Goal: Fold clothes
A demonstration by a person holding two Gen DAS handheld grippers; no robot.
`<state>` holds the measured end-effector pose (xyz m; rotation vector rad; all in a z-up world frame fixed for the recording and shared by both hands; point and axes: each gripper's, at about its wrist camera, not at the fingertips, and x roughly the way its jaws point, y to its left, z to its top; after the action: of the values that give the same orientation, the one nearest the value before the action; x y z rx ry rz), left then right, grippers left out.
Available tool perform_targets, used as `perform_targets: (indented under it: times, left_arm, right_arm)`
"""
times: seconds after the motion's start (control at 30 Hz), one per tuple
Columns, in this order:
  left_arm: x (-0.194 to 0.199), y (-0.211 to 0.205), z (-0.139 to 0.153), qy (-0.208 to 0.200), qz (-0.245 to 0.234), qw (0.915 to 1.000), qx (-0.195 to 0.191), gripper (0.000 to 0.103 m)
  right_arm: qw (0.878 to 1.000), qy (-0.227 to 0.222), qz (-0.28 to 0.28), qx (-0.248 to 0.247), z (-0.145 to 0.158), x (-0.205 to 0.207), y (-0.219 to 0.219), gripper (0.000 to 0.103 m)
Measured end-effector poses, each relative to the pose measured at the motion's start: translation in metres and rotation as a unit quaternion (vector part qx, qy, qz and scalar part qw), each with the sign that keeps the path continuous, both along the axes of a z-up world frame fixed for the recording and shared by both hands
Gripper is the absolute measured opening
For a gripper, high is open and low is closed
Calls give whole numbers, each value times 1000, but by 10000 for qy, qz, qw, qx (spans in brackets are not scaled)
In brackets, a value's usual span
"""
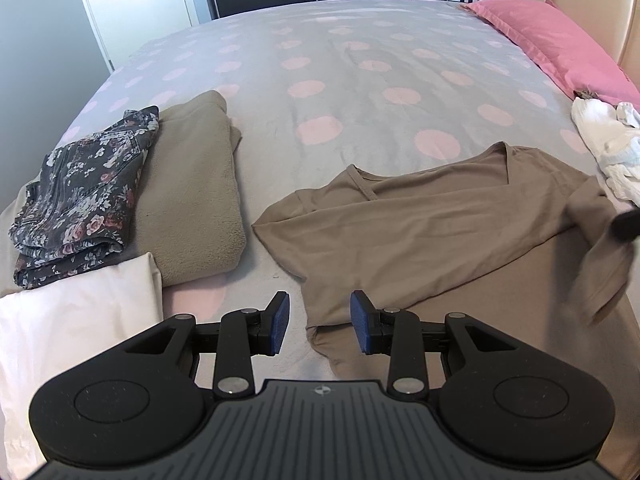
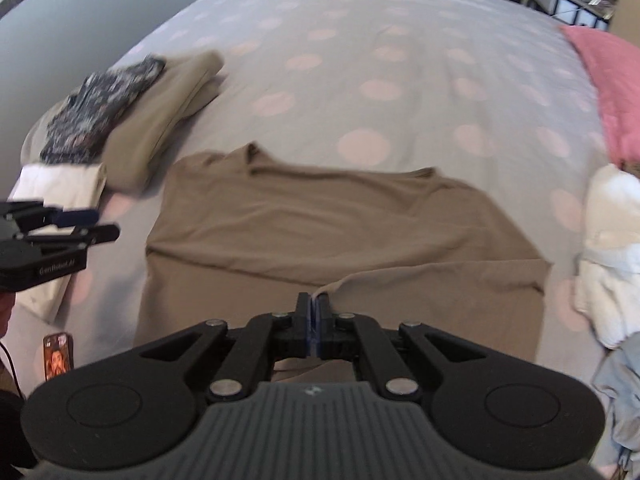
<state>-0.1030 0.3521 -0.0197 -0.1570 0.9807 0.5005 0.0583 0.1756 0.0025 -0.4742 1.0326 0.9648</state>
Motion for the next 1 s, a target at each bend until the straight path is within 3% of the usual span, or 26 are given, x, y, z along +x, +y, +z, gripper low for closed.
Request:
perform_targets:
  times: [0.23, 0.3, 0.37, 0.57, 0.8, 1.0]
  left_arm:
    - [-1, 2, -3, 65, -50, 9999, -105, 31]
    - [-2, 0, -6, 104, -115, 9998, -142, 31]
    - [-3, -2, -8, 120, -193, 9995, -200, 31]
    - [-2, -18, -15, -37, -631, 9964, -570, 39]
    - [21, -48, -38, -171, -1056, 9892, -1004, 39]
    - [57, -61, -53, -457, -1182, 9900, -620, 39]
  right_arm:
    - [9996, 106, 129, -211, -31, -8, 32, 8]
    - [9997, 150, 90, -179, -31, -4, 31, 20]
    - [9998, 159, 15, -132, -30, 1, 29, 24]
    - [9989, 147, -425, -133, -29, 25, 7, 26]
    - [9963, 176, -788, -296, -42, 48, -25, 26]
    - [9938, 175, -1069, -259, -48, 69, -50, 27]
